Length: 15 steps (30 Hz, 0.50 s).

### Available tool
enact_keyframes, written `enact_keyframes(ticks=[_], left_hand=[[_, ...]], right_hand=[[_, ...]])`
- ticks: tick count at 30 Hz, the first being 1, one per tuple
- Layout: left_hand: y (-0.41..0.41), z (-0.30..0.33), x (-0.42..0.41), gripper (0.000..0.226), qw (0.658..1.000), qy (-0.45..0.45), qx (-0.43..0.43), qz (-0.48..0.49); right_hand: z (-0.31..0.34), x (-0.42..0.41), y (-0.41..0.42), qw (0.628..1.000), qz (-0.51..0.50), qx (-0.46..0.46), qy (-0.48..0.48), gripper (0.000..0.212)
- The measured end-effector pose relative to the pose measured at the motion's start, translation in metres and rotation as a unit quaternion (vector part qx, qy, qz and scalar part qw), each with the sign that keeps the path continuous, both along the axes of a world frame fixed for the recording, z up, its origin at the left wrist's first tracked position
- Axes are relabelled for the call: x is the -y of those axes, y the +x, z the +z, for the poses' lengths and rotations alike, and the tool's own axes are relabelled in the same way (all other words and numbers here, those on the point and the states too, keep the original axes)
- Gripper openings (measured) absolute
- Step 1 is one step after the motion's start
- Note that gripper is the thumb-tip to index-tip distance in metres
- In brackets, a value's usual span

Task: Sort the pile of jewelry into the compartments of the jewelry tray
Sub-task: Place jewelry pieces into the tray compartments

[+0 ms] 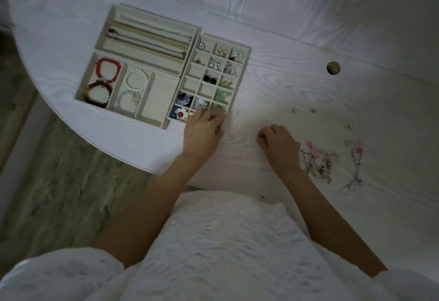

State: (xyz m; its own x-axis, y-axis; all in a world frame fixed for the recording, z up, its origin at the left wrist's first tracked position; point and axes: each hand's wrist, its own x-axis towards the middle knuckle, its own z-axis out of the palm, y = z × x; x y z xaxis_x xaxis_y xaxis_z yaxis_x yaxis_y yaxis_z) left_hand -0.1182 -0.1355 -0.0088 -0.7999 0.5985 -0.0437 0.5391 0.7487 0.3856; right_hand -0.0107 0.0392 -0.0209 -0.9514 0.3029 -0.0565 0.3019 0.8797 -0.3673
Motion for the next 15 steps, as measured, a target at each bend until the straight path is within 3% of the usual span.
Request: enact_keyframes(ticks=[8,13,15], left_hand=[[0.001,0.006,-0.006,0.023,1.0,0.01,0.009,0.019],[-0.003,0.001,0.004,0.014,0.998,0.068,-0.001,0.009],[-0.012,0.001,0.012,0.02,0.991,0.12,0.007,0.053]], right_hand=[[0.015,-0.002,-0.021,0.982,-0.044,-0.065,-0.172,0.006],[0.017,-0.007,-0.044,0.981,0.0,-0.099,-0.169,0.013],[0.02,-0.006,-0.055,0.982,0.033,-0.103,-0.156,0.02]])
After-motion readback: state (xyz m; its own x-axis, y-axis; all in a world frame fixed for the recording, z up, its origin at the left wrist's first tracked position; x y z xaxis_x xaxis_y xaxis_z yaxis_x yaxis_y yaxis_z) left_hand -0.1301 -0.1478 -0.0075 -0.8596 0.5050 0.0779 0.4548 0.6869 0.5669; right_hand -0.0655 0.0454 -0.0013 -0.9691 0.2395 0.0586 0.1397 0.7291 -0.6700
